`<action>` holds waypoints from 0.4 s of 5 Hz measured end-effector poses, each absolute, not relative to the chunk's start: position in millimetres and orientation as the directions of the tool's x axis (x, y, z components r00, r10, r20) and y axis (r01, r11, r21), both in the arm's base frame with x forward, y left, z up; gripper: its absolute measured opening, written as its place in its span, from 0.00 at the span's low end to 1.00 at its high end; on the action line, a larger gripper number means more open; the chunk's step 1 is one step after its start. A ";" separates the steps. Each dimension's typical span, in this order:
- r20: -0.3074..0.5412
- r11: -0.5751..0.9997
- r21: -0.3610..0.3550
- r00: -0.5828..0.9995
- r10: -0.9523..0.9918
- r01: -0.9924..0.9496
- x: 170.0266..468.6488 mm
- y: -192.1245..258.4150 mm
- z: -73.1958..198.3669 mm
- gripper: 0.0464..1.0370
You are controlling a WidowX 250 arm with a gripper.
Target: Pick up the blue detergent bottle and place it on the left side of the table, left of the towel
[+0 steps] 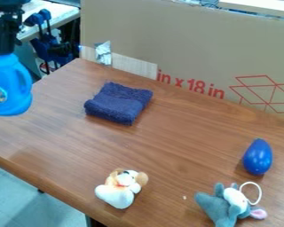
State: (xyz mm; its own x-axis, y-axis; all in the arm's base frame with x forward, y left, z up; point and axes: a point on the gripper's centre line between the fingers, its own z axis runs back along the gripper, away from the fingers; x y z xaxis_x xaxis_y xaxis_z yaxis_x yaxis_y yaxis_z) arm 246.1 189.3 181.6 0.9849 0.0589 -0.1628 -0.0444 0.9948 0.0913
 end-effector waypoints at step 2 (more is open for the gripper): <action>-0.170 0.996 0.052 0.983 0.074 -0.066 245.2 216.4 137.0 0.47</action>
